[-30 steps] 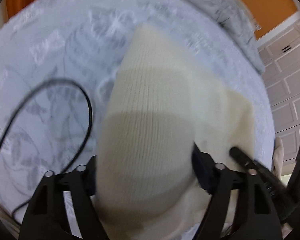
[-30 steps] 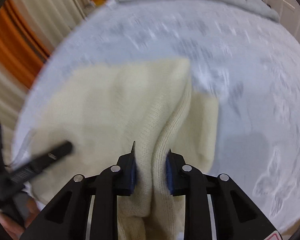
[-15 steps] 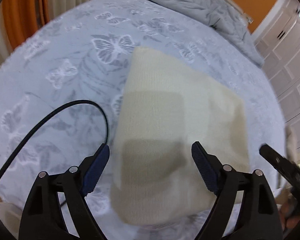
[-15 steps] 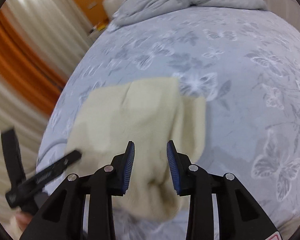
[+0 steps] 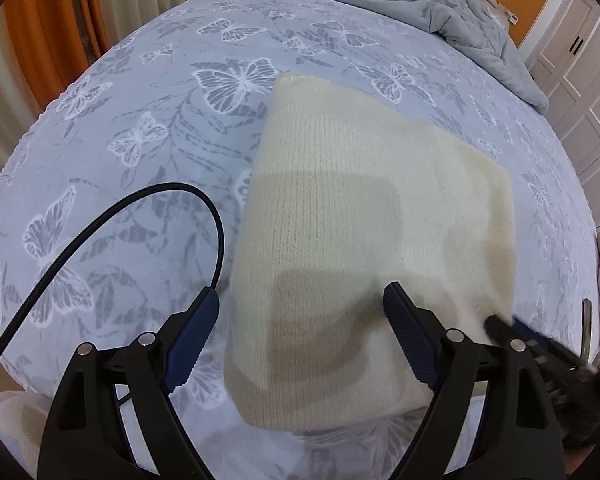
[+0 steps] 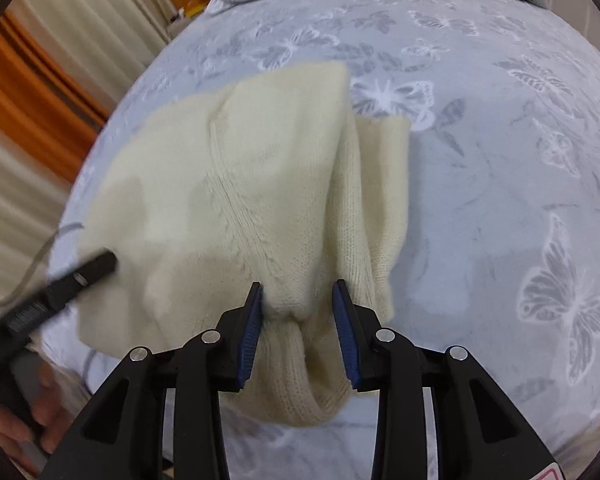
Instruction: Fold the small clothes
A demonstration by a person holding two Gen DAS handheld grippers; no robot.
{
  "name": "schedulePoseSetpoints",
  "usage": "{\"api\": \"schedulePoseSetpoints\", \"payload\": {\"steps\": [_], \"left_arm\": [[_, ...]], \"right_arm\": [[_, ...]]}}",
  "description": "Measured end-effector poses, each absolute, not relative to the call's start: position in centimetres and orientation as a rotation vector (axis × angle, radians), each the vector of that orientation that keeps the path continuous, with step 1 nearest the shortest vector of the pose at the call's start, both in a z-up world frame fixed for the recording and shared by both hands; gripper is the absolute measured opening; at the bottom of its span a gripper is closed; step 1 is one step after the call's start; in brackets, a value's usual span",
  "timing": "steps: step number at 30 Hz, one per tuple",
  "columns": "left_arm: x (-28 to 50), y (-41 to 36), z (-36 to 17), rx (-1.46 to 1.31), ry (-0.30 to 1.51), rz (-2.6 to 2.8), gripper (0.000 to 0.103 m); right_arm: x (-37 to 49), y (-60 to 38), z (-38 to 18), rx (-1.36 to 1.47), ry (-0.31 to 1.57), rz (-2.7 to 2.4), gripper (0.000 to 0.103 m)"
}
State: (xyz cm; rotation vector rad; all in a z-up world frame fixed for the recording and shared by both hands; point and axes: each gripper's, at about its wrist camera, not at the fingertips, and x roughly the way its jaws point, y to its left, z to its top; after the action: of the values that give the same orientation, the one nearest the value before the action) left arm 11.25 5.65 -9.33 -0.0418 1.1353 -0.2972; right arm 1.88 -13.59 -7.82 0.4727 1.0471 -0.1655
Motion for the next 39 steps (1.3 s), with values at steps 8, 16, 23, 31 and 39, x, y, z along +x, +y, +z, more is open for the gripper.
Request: {"api": "schedulePoseSetpoints", "payload": {"steps": [8,16,23,31,39], "left_arm": [[12.6,5.4,-9.5,-0.063,1.153,-0.297,0.085],[14.7,5.9,-9.2,-0.094,1.176,-0.369,0.073],[13.4,6.4,-9.1,-0.077,1.159,-0.351,0.082],[3.0,8.2,-4.6,0.060,0.932,-0.397,0.090],[-2.9,6.5,-8.3,0.204,0.949,-0.368,0.093]], "right_arm": [[7.5,-16.7,-11.3,0.570,1.121,-0.180,0.037],[7.8,-17.8,-9.6,0.532,1.033,-0.155,0.026],[3.3,-18.0,-6.9,0.569,1.020,-0.227,0.044],[-6.7,-12.2,-5.6,0.333,0.976,-0.305,0.058],[-10.0,-10.7,-8.0,0.298,0.991,-0.402,0.062]]}}
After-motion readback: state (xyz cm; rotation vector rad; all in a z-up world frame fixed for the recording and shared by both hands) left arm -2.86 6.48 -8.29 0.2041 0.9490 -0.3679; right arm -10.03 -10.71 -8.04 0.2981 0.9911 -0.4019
